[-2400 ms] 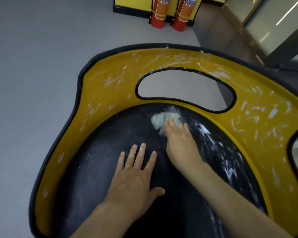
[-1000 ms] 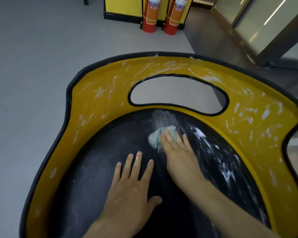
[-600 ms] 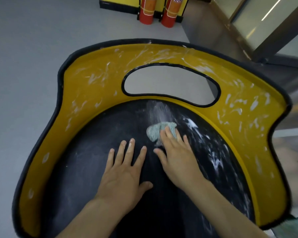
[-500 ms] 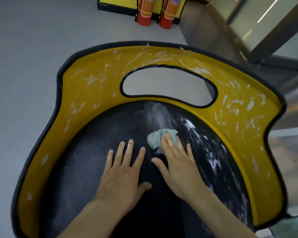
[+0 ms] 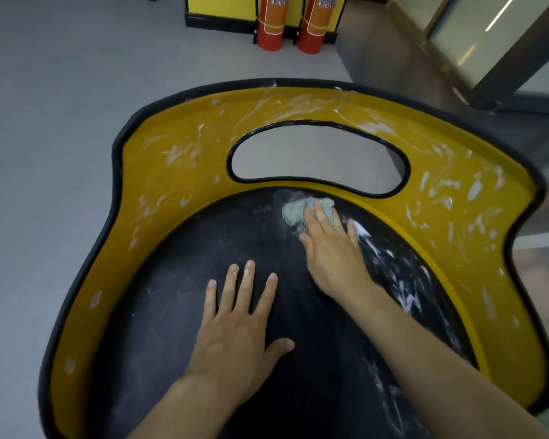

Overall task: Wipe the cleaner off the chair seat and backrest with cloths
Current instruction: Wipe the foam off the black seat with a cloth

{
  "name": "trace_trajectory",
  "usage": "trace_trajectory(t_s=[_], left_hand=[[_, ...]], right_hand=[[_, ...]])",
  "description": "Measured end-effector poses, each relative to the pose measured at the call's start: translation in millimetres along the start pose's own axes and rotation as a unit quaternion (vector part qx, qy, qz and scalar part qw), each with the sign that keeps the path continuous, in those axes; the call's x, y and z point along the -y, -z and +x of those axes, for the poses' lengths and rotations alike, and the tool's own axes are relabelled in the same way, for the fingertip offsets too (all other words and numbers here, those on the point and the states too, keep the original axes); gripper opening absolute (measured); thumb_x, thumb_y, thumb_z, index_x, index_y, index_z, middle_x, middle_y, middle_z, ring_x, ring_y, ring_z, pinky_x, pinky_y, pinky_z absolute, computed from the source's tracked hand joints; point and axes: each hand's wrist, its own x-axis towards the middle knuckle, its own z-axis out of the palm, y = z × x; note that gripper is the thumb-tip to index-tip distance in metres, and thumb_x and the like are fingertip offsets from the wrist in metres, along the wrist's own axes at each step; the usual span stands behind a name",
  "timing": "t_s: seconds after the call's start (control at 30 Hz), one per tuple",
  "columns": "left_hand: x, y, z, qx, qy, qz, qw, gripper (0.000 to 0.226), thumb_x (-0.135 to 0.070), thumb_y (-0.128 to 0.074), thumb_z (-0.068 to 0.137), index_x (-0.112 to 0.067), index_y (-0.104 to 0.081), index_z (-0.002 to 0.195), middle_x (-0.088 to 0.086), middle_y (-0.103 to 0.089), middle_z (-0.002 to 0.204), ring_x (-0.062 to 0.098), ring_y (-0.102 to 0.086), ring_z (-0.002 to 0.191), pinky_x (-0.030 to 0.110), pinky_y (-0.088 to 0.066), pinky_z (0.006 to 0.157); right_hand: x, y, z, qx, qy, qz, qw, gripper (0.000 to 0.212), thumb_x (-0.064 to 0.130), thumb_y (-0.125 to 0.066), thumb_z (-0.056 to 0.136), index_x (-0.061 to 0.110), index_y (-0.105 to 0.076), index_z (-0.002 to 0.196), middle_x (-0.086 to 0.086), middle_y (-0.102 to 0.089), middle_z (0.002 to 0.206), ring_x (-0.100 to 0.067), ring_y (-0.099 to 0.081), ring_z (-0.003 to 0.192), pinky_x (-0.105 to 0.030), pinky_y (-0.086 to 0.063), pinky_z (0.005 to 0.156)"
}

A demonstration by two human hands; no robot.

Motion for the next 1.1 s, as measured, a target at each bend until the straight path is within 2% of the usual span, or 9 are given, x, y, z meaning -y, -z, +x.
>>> trace_trajectory(t_s=[0.1, 0.17, 0.27, 0.33, 0.47, 0.53, 0.77, 0.93, 1.1], left_hand=[[-1.5, -4.1, 6.0, -0.008, -0.002, -0.016, 1.0, 0.096, -0.078, 0.015, 0.066, -0.032, 0.04, 0.146, 0.007, 0.048, 0.153, 0.029, 0.045, 0.141, 0.055, 0.019, 0.119], [-1.6, -10.4, 8.8, -0.018, 0.0, -0.031, 0.999, 0.101, -0.079, 0.009, 0.065, -0.033, 0.029, 0.153, 0.01, 0.04, 0.157, 0.032, 0.036, 0.146, 0.054, 0.015, 0.119], [1.4, -14.6, 9.1, -0.001, -0.003, -0.036, 0.999, 0.095, -0.078, -0.024, 0.08, -0.024, -0.03, 0.158, 0.018, -0.021, 0.164, 0.039, -0.018, 0.151, 0.057, -0.016, 0.114], [2.8, -18.7, 8.4, -0.017, -0.014, -0.03, 0.999, 0.092, -0.077, -0.029, 0.081, -0.022, -0.039, 0.155, 0.018, -0.032, 0.16, 0.039, -0.028, 0.148, 0.057, -0.021, 0.111], [2.4, -13.4, 5.9, -0.03, -0.018, -0.01, 0.999, 0.097, -0.079, 0.009, 0.07, -0.033, 0.029, 0.153, 0.009, 0.035, 0.16, 0.031, 0.032, 0.148, 0.055, 0.012, 0.12], [-2.1, -7.4, 6.7, -0.014, -0.002, -0.007, 1.0, 0.097, -0.077, 0.018, 0.062, -0.032, 0.043, 0.144, 0.006, 0.048, 0.153, 0.029, 0.043, 0.142, 0.055, 0.019, 0.119], [-10.4, -6.0, 11.0, 0.003, 0.009, -0.015, 1.0, 0.104, -0.078, 0.019, 0.055, -0.031, 0.04, 0.146, 0.008, 0.048, 0.152, 0.031, 0.045, 0.139, 0.053, 0.023, 0.115], [-11.2, -5.4, 11.6, 0.004, 0.007, -0.024, 1.0, 0.104, -0.079, 0.017, 0.058, -0.031, 0.037, 0.148, 0.008, 0.048, 0.152, 0.03, 0.046, 0.139, 0.053, 0.025, 0.114], [-11.7, -4.9, 9.3, 0.01, 0.007, -0.006, 1.0, 0.102, -0.079, 0.019, 0.058, -0.031, 0.041, 0.146, 0.008, 0.047, 0.153, 0.03, 0.044, 0.14, 0.053, 0.021, 0.119]], right_hand=[[-4.1, -0.8, -66.2, 0.036, -0.017, 0.008, 0.999, 0.062, 0.052, -0.007, 0.104, 0.028, 0.003, 0.161, 0.01, 0.015, 0.166, -0.016, 0.016, 0.154, -0.045, 0.006, 0.125], [-5.5, -3.8, -100.5, 0.054, -0.023, -0.002, 0.998, 0.069, 0.06, 0.008, 0.093, 0.033, 0.015, 0.157, 0.016, 0.025, 0.161, -0.011, 0.024, 0.151, -0.043, 0.01, 0.124], [-10.7, -10.8, -106.5, 0.047, -0.025, -0.022, 0.998, 0.068, 0.059, 0.011, 0.091, 0.035, 0.019, 0.155, 0.017, 0.027, 0.161, -0.011, 0.029, 0.149, -0.045, 0.015, 0.122], [-13.6, -12.4, -83.9, 0.02, -0.024, -0.036, 0.999, 0.066, 0.054, 0.005, 0.097, 0.032, 0.011, 0.159, 0.012, 0.021, 0.165, -0.016, 0.023, 0.152, -0.049, 0.012, 0.123], [-24.2, -6.4, -10.3, 0.011, -0.048, -0.028, 0.998, 0.057, 0.045, -0.011, 0.108, 0.03, 0.003, 0.161, 0.007, 0.014, 0.168, -0.021, 0.016, 0.154, -0.055, 0.008, 0.123], [-25.6, 0.8, 15.3, 0.017, -0.058, -0.016, 0.998, 0.057, 0.045, -0.016, 0.108, 0.029, -0.001, 0.161, 0.005, 0.01, 0.169, -0.022, 0.013, 0.155, -0.055, 0.008, 0.123], [-30.9, 1.4, -61.5, 0.02, -0.056, -0.017, 0.998, 0.058, 0.04, -0.017, 0.109, 0.024, 0.0, 0.162, 0.004, 0.006, 0.169, -0.023, 0.008, 0.155, -0.049, 0.003, 0.125], [-32.5, -4.2, -119.5, 0.059, -0.049, -0.052, 0.996, 0.067, 0.048, 0.012, 0.094, 0.028, 0.013, 0.158, 0.009, 0.02, 0.163, -0.02, 0.016, 0.154, -0.043, 0.009, 0.123], [-46.2, -3.3, -66.5, 0.019, -0.051, -0.044, 0.998, 0.057, 0.035, -0.02, 0.109, 0.026, -0.001, 0.161, 0.004, 0.005, 0.169, -0.023, 0.008, 0.155, -0.047, 0.006, 0.124]])
